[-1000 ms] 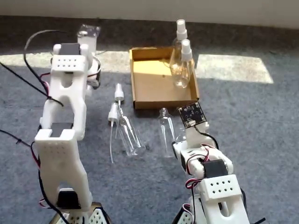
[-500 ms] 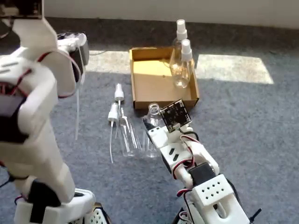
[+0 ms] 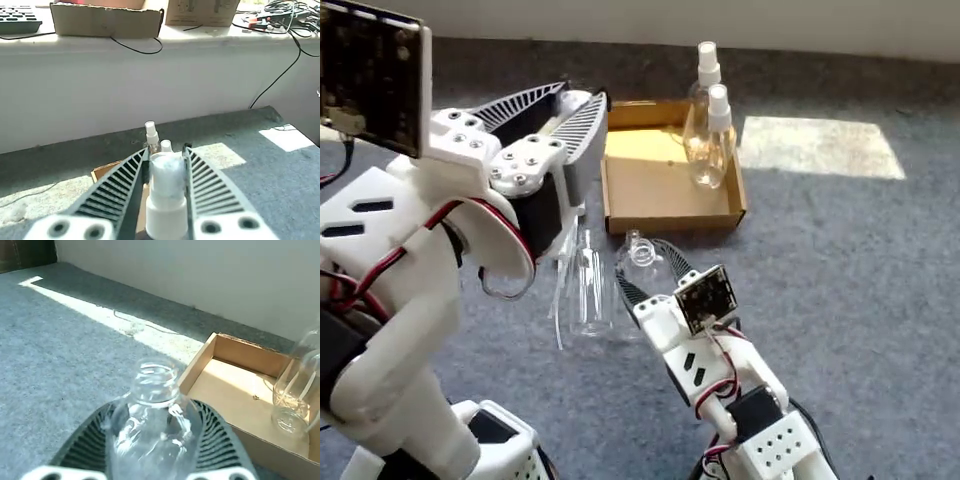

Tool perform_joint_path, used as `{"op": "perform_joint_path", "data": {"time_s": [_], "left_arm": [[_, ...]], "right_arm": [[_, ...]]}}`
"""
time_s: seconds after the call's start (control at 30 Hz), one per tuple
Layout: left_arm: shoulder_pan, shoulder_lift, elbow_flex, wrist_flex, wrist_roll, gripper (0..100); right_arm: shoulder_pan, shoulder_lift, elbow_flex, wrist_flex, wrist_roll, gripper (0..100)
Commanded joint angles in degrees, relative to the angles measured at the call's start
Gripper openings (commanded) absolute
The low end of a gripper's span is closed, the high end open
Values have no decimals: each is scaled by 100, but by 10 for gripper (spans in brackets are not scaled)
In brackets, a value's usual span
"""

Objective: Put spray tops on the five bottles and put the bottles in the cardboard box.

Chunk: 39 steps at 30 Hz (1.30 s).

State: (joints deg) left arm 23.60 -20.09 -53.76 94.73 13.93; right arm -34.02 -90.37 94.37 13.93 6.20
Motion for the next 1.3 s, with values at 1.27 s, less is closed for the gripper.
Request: {"op": "perform_joint_path", "data": {"time_s": [1.27], "left_arm": [[927, -3152, 7732, -6998, -976, 6]], "right_arm": [[-409, -1332, -22, 1297, -35, 4]]}}
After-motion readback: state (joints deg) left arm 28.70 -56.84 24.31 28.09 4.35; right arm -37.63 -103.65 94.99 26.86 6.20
